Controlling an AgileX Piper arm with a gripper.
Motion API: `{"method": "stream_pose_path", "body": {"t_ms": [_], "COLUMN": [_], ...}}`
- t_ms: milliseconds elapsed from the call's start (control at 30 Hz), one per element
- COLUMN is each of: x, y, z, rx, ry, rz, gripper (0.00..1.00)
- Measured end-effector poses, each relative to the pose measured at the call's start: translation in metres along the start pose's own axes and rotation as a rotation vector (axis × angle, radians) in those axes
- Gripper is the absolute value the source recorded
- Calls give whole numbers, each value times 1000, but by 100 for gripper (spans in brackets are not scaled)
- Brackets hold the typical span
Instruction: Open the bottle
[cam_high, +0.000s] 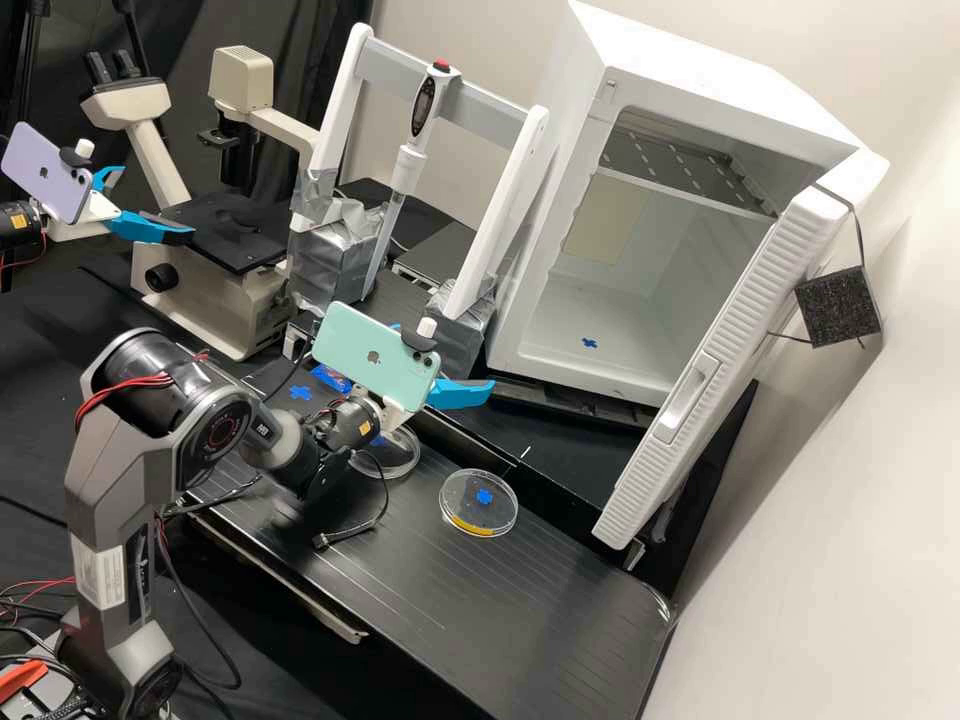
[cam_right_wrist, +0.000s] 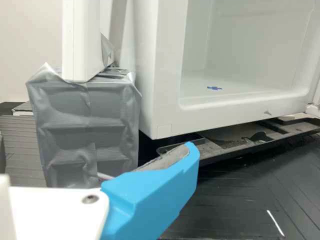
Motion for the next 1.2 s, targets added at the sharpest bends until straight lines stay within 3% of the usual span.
{"method": "stream_pose_path", "body": {"t_ms": [433,567,733,867,1000,1200], "x": [-16,-41,-58,-62,-61,-47], "y": [2,6,-3,-23,-38,-42], "z": [-4,-14,-38,-56,-62,-57], "rx": [-1,7,16,-26,-83,-82], "ry": [13,71,182,250,262,214], "rz": [-4,8,-6,-71,-111,-101], "gripper": [100,100,100,100,100,100]}}
